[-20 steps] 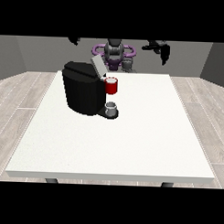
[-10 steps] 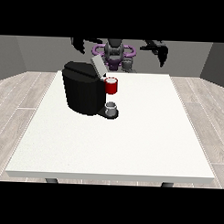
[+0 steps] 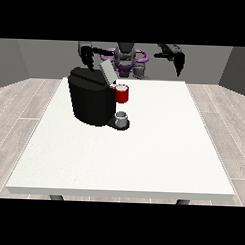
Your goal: Insert the coffee pod into the coffee machine and close the lid
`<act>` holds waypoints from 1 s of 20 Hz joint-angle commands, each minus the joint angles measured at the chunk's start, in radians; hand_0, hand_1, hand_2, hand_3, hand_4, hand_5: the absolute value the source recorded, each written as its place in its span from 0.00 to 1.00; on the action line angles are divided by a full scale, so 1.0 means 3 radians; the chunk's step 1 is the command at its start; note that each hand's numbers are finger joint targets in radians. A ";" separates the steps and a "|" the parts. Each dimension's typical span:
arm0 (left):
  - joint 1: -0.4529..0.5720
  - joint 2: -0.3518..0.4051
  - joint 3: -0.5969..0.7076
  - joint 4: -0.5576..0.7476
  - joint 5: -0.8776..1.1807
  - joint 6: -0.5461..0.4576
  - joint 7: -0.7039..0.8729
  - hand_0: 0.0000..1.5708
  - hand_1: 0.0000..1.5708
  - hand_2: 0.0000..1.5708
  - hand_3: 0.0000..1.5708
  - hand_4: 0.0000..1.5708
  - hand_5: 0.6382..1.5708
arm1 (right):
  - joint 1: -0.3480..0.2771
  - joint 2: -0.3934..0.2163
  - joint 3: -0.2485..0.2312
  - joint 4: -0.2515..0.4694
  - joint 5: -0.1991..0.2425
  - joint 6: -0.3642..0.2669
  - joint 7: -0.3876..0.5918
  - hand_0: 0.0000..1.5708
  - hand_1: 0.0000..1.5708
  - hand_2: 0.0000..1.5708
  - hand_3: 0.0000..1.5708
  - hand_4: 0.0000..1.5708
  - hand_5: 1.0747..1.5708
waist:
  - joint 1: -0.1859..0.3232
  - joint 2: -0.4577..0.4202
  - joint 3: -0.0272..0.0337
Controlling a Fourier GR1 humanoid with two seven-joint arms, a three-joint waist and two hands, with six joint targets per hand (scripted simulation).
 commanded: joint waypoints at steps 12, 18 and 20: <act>0.0096 0.0189 -0.0001 -0.0111 0.0145 0.0094 -0.0122 0.00 0.00 0.00 0.00 0.00 1.00 | -0.0479 0.0018 0.0033 0.0512 0.0192 0.0085 -0.0124 0.00 0.00 0.00 0.00 0.00 1.00 | -0.0068 0.0220 -0.0001; -0.0071 0.0130 -0.0105 -0.0192 0.0113 0.0246 0.0076 0.00 0.00 0.00 0.00 0.00 1.00 | -0.0701 0.0044 -0.0027 0.0738 0.0247 -0.0012 -0.0208 0.00 0.00 0.00 0.00 0.00 1.00 | -0.0011 0.0303 -0.0001; 0.0008 0.0163 -0.0107 -0.0193 0.0125 0.0180 -0.0074 0.00 0.00 0.00 0.00 0.00 1.00 | -0.0773 -0.0009 -0.0076 0.0787 0.0219 0.0048 -0.0288 0.00 0.00 0.00 0.00 0.00 1.00 | 0.0025 0.0348 -0.0001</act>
